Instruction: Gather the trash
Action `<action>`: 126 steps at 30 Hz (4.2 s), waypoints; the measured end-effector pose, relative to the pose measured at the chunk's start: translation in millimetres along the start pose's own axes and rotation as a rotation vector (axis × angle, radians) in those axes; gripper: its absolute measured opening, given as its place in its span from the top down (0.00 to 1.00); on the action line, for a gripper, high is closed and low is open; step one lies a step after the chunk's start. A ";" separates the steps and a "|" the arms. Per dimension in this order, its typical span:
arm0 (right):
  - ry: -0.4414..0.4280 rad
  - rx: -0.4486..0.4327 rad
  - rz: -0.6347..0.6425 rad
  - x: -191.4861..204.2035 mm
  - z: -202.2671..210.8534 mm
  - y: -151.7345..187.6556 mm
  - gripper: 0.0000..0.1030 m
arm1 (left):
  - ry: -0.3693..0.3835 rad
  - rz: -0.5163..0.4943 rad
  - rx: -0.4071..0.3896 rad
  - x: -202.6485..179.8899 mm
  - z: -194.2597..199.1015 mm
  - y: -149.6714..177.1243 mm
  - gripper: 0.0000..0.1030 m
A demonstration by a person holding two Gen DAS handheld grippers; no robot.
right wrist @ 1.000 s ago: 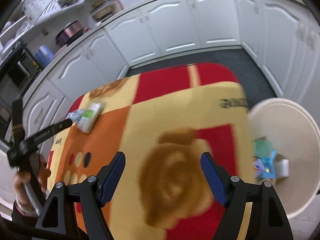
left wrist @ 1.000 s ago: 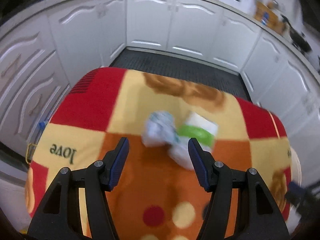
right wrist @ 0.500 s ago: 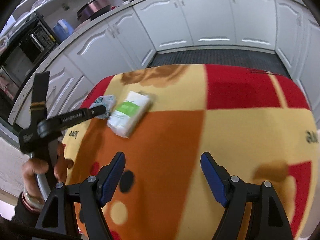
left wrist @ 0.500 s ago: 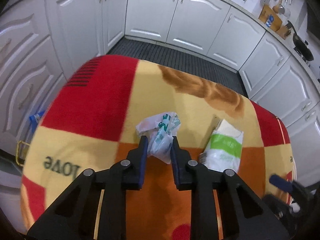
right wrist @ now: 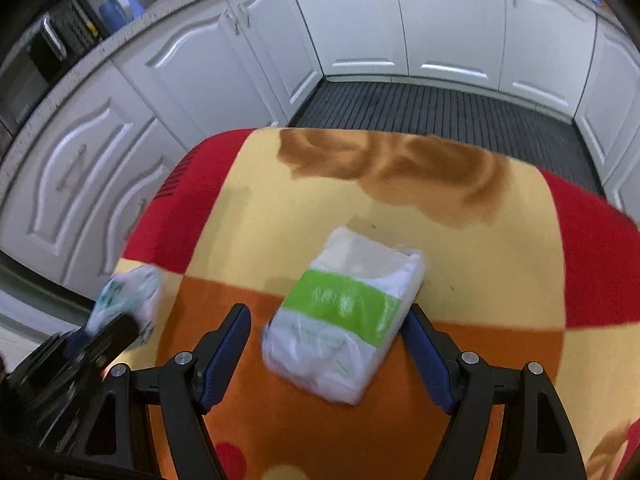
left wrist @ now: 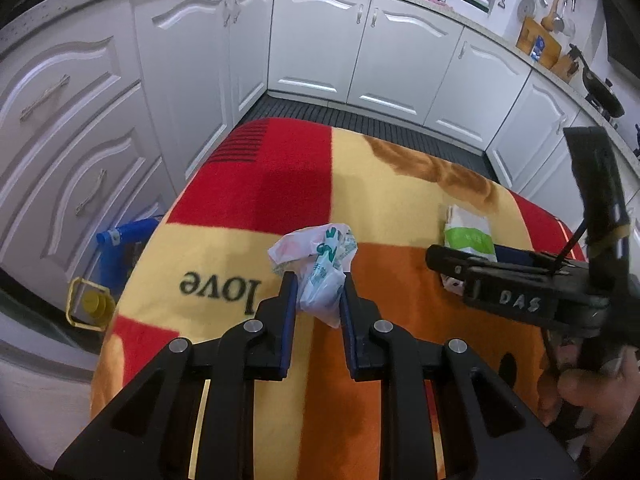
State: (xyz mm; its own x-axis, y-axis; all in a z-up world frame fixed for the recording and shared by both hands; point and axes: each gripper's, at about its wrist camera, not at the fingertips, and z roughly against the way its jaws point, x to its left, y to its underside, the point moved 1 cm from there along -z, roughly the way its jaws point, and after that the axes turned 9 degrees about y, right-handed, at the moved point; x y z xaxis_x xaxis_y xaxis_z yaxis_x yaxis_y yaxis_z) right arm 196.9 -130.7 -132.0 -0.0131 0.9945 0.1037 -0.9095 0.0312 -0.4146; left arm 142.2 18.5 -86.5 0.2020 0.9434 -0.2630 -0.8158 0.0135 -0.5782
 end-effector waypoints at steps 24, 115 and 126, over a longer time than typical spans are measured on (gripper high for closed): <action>-0.025 -0.170 0.036 -77.9 118.0 112.5 0.54 | 0.142 -0.086 0.021 -98.1 19.4 49.4 0.83; 0.318 -0.258 -0.505 -349.5 189.4 280.0 0.29 | 0.361 -0.444 0.034 -382.7 -25.3 113.4 0.48; 0.386 -0.429 -0.443 -296.6 244.7 274.7 0.20 | 0.324 -0.393 -0.108 -343.1 35.4 111.2 0.40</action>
State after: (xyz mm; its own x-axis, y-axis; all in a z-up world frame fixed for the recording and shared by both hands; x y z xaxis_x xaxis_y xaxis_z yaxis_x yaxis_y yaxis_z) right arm -150.7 -441.5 -55.5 0.5381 0.8414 0.0501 -0.5515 0.3964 -0.7340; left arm -37.0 -292.0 -33.2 0.6530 0.7229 -0.2258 -0.5878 0.2958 -0.7530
